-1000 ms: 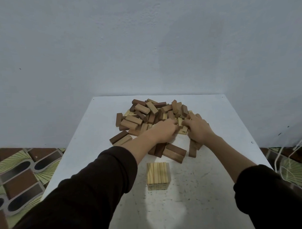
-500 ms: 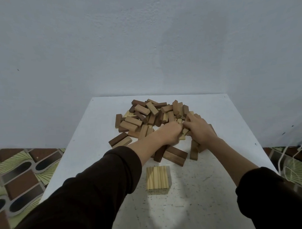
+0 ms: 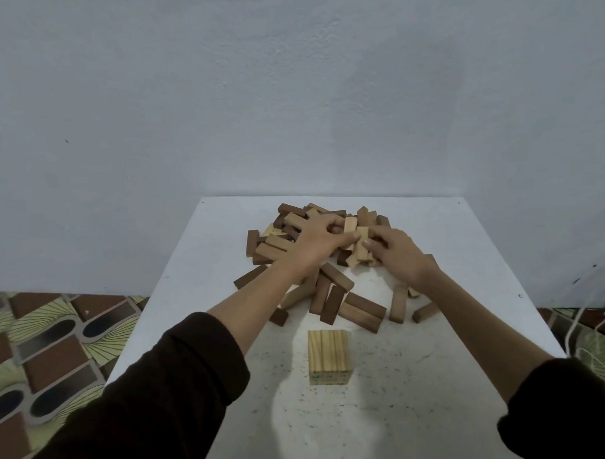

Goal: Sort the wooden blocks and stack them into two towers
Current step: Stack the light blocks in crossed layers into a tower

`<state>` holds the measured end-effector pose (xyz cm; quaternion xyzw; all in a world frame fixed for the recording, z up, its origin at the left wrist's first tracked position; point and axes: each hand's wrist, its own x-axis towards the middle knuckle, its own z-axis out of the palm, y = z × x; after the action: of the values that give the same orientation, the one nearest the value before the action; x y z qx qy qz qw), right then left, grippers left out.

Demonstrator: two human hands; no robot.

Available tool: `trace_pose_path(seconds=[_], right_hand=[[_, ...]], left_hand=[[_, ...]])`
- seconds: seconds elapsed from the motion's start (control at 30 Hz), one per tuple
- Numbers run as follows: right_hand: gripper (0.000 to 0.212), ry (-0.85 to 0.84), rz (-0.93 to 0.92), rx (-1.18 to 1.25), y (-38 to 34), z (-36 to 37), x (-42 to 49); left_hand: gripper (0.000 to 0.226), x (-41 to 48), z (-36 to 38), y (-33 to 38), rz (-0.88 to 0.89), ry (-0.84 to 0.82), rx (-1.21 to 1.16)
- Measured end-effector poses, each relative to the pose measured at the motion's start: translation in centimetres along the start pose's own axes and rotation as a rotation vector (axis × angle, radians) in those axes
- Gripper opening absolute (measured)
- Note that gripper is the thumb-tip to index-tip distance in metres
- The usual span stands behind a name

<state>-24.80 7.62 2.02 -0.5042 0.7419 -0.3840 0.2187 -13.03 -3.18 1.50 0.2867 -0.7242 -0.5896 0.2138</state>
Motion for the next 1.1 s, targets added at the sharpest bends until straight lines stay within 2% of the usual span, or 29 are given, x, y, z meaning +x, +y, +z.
trace_pose_path(seconds=[0.07, 0.13, 0.2, 0.3, 0.43, 0.53, 0.63, 0.77, 0.87, 1.0, 1.1], right_hand=[[0.033, -0.051, -0.007, 0.019, -1.7, 0.2, -0.7], [0.03, -0.074, -0.013, 0.019, -3.1, 0.6, -1.0], [0.027, -0.065, -0.021, 0.022, -4.3, 1.2, -1.2], [0.015, -0.044, -0.062, 0.039, -5.8, 2.4, -1.1], [0.021, -0.053, -0.121, 0.037, -8.4, 4.6, -1.5], [0.015, -0.076, -0.086, -0.014, -9.5, 6.9, -2.0], [0.007, -0.206, -0.005, -0.117, -10.3, 9.5, -2.8], [0.013, -0.341, 0.048, -0.299, -10.0, 13.5, -3.7], [0.019, -0.315, 0.106, -0.34, -9.0, 16.3, -3.8], [0.015, -0.297, 0.129, -0.365, -8.4, 17.6, -3.8], [0.022, -0.268, 0.104, -0.36, -8.2, 17.8, -4.3]], left_hand=[[0.008, -0.9, -0.9, 0.2, -0.017, 0.01, -0.087], [0.016, -2.1, -1.7, 0.6, -0.019, 0.02, -0.119], [0.009, -3.5, -2.9, 0.7, -0.015, 0.033, -0.139], [0.015, -5.4, -5.0, 0.5, -0.052, 0.079, -0.241], [0.01, -8.1, -8.4, -0.9, -0.082, 0.183, -0.357], [0.017, -10.0, -10.6, -2.8, -0.118, 0.229, -0.238], [0.021, -12.1, -11.7, -5.1, -0.176, 0.262, -0.074], [0.021, -14.2, -11.8, -8.0, -0.245, 0.24, 0.11], [0.026, -15.0, -11.6, -9.3, -0.252, 0.24, 0.207], [0.039, -15.3, -11.5, -10.0, -0.216, 0.246, 0.442], [0.049, -15.5, -11.8, -10.2, -0.22, 0.285, 0.464]])
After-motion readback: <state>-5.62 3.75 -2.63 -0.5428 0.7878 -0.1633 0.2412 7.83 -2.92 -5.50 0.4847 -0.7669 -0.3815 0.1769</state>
